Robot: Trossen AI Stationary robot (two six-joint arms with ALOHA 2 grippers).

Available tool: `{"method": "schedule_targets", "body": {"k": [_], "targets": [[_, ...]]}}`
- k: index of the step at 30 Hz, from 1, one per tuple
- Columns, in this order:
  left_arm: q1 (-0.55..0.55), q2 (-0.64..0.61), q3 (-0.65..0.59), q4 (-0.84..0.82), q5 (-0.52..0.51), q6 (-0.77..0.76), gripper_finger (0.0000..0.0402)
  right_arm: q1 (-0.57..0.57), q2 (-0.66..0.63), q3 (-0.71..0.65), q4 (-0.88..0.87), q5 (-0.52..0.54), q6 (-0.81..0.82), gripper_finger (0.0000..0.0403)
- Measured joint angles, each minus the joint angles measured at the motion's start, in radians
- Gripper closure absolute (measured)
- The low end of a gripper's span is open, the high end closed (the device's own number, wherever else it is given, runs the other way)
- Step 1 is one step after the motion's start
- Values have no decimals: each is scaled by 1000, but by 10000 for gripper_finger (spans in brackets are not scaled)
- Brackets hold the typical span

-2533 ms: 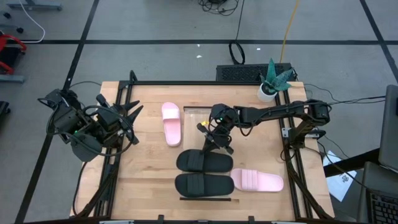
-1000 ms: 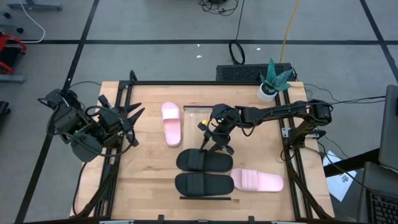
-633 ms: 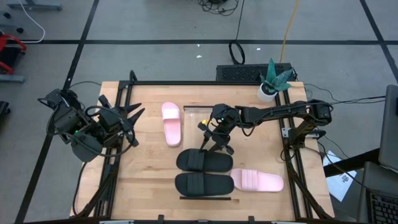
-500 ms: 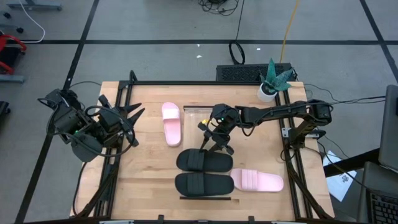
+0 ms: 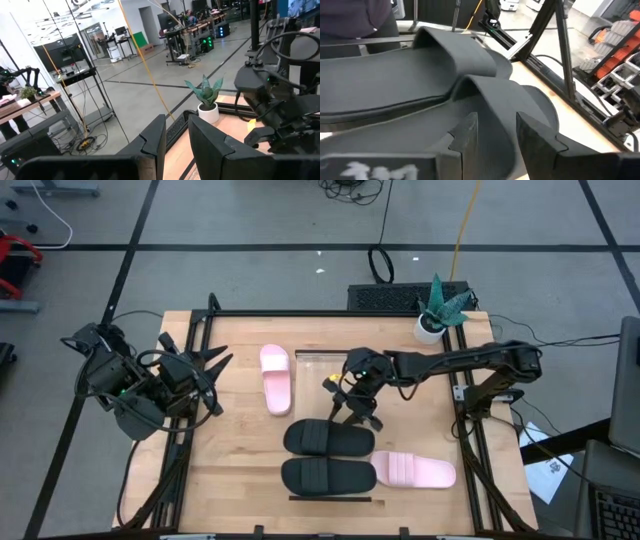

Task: Pick and place slides into the shelf
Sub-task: Put the top pink slides on the shelf

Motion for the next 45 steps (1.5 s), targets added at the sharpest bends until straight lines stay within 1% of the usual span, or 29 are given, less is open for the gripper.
{"method": "schedule_targets", "body": {"k": [4, 9, 11, 14, 16, 18, 21, 23, 25, 27, 30, 33, 35, 38, 40, 45], "targets": [[0, 0, 0, 0, 0, 0, 314, 16, -29, 0, -55, 80, 0, 277], [0, 0, 0, 0, 0, 0, 314, 50, -93, 0, -71, 187, 0, 277], [0, 0, 0, 0, 0, -6, 314, 70, -135, 0, -64, 272, 0, 277], [2, 0, 0, -2, 8, -30, 314, 108, -213, 0, -50, 449, 0, 277], [14, 0, 0, -33, 54, -57, 314, 136, -278, 0, -47, 575, 0, 277], [43, 0, 0, -110, 127, -135, 314, 157, -339, 1, -28, 679, 20, 277], [109, 0, 0, -317, 240, -318, 314, 184, -428, 1, -1, 794, 112, 277], [160, 4, -2, -454, 303, -443, 314, 195, -482, 2, 10, 832, 176, 277], [213, 6, -26, -528, 329, -524, 314, 199, -521, 2, 7, 841, 218, 277], [249, 7, -68, -545, 344, -555, 314, 199, -548, 2, 5, 841, 239, 277], [286, -1, -140, -544, 374, -559, 314, 199, -573, 2, 4, 843, 239, 277], [319, -1, -217, -543, 428, -578, 314, 202, -584, 2, 15, 901, 239, 277], [336, 0, -269, -525, 465, -594, 314, 209, -585, 2, 12, 940, 237, 277], [359, -1, -345, -465, 493, -600, 314, 210, -584, 2, 13, 976, 221, 277], [376, -1, -397, -393, 505, -563, 314, 210, -582, 2, 20, 995, 211, 277], [441, -1, -521, -171, 550, -432, 314, 210, -581, 2, 20, 996, 208, 277]]}}
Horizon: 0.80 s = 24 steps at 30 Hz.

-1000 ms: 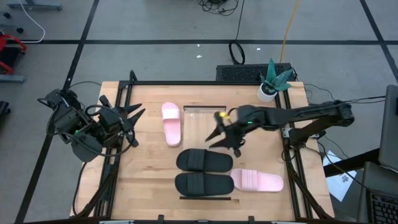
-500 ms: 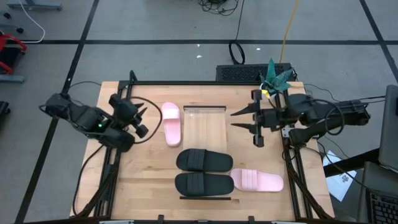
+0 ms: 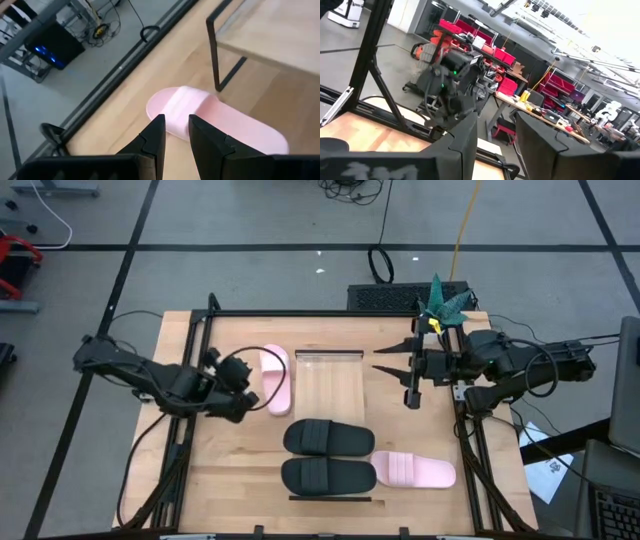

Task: Pick and place slides into the shelf
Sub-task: Put the top pink slides on the shelf

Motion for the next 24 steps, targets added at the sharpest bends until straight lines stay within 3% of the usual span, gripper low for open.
{"method": "schedule_targets", "body": {"k": [5, 11, 17, 19, 24], "targets": [[93, 0, -90, 174, 40, 88, 314, 0, 0, 0, 0, 0, 0, 277], [218, 0, -177, 379, 200, 247, 314, 0, 0, 0, 0, 0, 0, 277], [412, -41, -197, 421, 347, 375, 314, 0, 0, 0, -24, 0, 0, 277], [497, -76, -197, 458, 441, 438, 314, 0, 0, 0, -26, 0, 1, 277], [744, -143, -197, 567, 825, 546, 314, 0, 0, 0, -24, 0, 8, 277]]}}
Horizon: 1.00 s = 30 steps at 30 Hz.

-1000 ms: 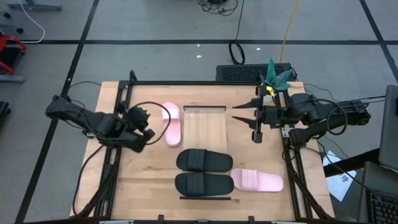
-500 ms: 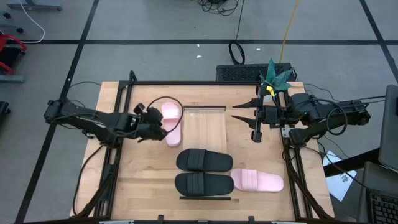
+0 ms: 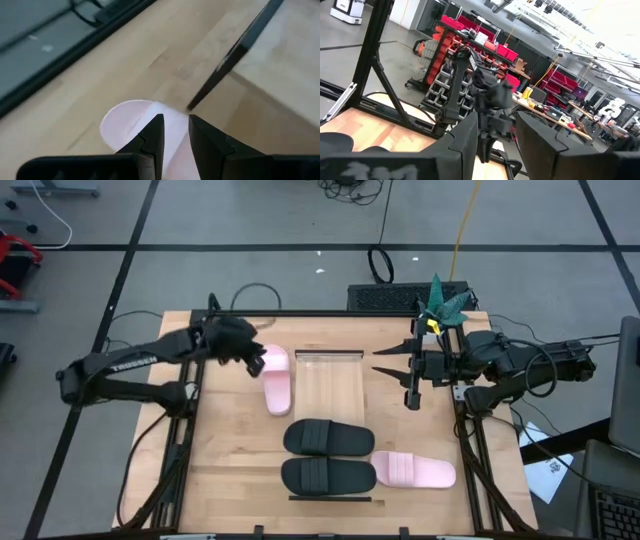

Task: Pick and place slides into the shelf
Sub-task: Put the top pink slides on the shelf

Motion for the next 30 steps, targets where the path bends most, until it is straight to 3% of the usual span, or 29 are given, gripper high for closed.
{"method": "schedule_targets", "body": {"k": [5, 12, 20, 30], "targets": [[194, 33, 0, -1, 225, 33, 314, 0, 0, 0, 1, 0, 3, 277], [369, 191, 0, 0, 545, 143, 314, 0, 0, 0, 8, 0, 19, 277], [461, 358, 0, 28, 592, 259, 314, 0, 0, 0, 8, 3, 36, 277], [509, 472, 2, 60, 654, 310, 314, -1, 0, 0, 22, 158, -136, 277]]}}
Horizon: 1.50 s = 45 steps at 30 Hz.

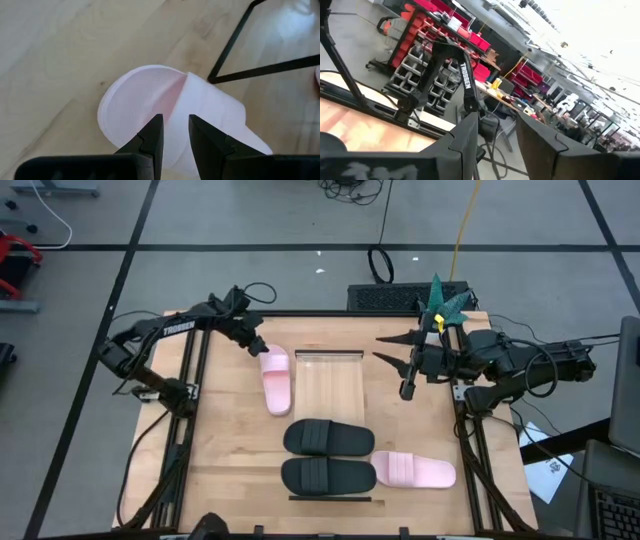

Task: Pick and place slides into the shelf
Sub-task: Put the top pink slides on the shelf

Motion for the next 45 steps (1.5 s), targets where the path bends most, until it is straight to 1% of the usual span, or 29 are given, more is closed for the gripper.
{"method": "schedule_targets", "body": {"k": [8, 12, 16, 19, 23, 28, 36, 41, 45], "targets": [[3, 43, 0, 63, -5, 10, 314, -14, 0, 0, 2, -1, -3, 277], [3, 70, 0, 57, -4, 24, 314, -14, 0, 0, 2, -2, 20, 277], [3, 99, 0, 50, 57, 35, 314, -14, 0, 0, -4, -4, 46, 277], [3, 109, 0, 43, 67, 40, 314, -14, 0, 0, -6, -5, 49, 277], [3, 111, 0, 34, 72, 56, 314, -14, 0, 0, -6, -5, 49, 277], [5, 111, 0, 52, 40, 68, 314, -14, 0, 0, -6, -5, 72, 277], [14, 111, 17, 29, 57, 76, 314, -14, 0, 0, -6, -5, 77, 277], [7, 111, 17, -20, 65, 100, 314, -14, 0, 0, -5, -5, 76, 277], [6, 111, 17, -14, 64, 100, 314, -14, 0, 0, -5, -5, 76, 277]]}}
